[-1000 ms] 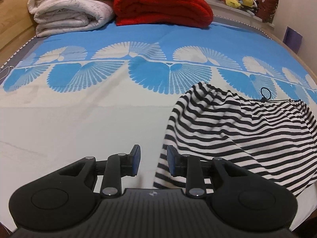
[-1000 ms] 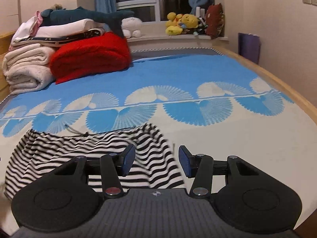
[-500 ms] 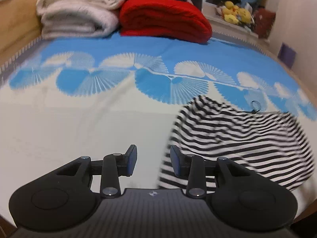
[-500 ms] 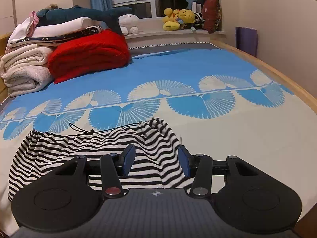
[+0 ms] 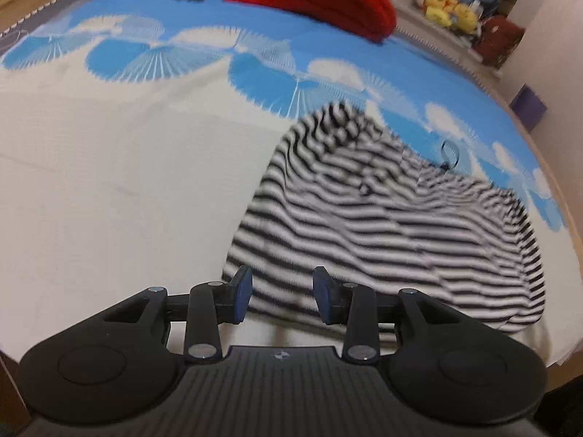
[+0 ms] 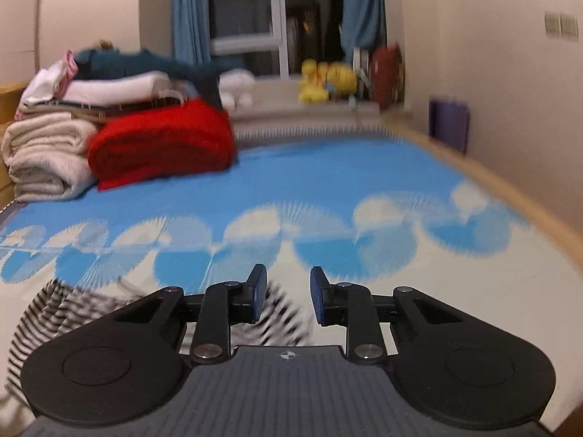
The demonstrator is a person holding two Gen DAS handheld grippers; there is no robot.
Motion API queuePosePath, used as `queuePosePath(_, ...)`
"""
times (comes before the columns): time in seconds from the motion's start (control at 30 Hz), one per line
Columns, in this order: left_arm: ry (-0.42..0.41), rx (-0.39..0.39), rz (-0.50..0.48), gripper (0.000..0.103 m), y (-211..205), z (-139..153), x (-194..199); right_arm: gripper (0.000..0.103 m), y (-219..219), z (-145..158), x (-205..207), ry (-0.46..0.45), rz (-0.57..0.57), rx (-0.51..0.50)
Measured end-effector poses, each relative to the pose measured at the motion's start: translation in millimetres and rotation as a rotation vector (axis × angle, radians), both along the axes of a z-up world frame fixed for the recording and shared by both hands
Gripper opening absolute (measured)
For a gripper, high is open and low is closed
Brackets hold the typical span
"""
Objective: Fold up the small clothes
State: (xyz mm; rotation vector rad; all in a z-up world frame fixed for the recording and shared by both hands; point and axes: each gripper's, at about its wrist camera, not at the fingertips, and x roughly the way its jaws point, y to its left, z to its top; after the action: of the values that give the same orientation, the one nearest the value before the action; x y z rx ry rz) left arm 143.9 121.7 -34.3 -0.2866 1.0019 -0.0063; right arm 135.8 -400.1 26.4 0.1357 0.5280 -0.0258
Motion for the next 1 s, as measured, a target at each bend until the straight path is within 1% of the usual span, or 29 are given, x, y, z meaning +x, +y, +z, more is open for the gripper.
queuePosePath(0.07, 0.021, -0.001, 0.009, 0.041, -7, -7, -1, 0.028, -14, 3, -2, -0.040, -0.018, -0.037)
queuePosePath(0.1, 0.031, -0.016, 0.025, 0.041, -9, -12, -1, 0.028, -21, 0, -3, -0.048, -0.033, -0.042)
queuePosePath(0.17, 0.054, -0.066, 0.077, 0.041, -11, -21, -2, 0.028, -39, -8, -4, -0.005, -0.057, -0.005)
queuePosePath(0.2, 0.068, -0.092, 0.117, 0.045, -11, -27, -2, 0.028, -47, -10, -6, -0.007, -0.068, 0.020)
queuePosePath(0.23, 0.080, -0.111, 0.157, 0.054, -10, -32, -2, 0.028, -56, -11, -10, -0.017, -0.082, 0.037)
queuePosePath(0.3, 0.100, -0.149, 0.239, 0.062, -8, -44, -4, 0.028, -71, -17, -13, -0.020, -0.099, 0.051)
queuePosePath(0.37, 0.127, -0.189, 0.304, 0.062, -6, -55, -4, 0.028, -81, -28, -9, 0.023, -0.098, 0.068)
queuePosePath(0.4, 0.133, -0.210, 0.333, 0.062, -4, -60, -3, 0.028, -84, -31, -8, 0.028, -0.098, 0.068)
queuePosePath(0.5, 0.088, -0.240, 0.398, 0.063, 0, -67, -2, 0.028, -89, -35, -7, 0.000, -0.084, 0.032)
queuePosePath(0.6, 0.050, -0.324, 0.498, 0.066, 7, -72, -6, 0.028, -93, -38, -6, -0.001, -0.065, 0.039)
queuePosePath(0.67, 0.024, -0.381, 0.550, 0.069, 11, -75, -7, 0.028, -95, -38, -5, -0.006, -0.063, 0.049)
queuePosePath(0.7, 0.016, -0.396, 0.565, 0.069, 11, -75, -8, 0.028, -97, -39, -5, -0.007, -0.065, 0.056)
queuePosePath(0.8, 0.007, -0.415, 0.590, 0.069, 10, -74, -3, 0.028, -100, -38, -2, -0.009, -0.073, 0.072)
queuePosePath(0.87, 0.014, -0.388, 0.577, 0.069, 6, -72, 4, 0.028, -98, -37, -1, -0.014, -0.069, 0.065)
queuePosePath(0.9, 0.018, -0.363, 0.566, 0.067, 3, -71, 6, 0.028, -96, -37, -2, -0.018, -0.066, 0.058)
queuePosePath(0.97, 0.033, -0.325, 0.548, 0.045, -1, -69, 13, 0.028, -91, -36, -2, -0.024, -0.053, 0.035)
queuePosePath(1.0, 0.044, -0.324, 0.539, 0.026, -1, -71, 15, 0.028, -89, -37, -2, -0.024, -0.048, 0.025)
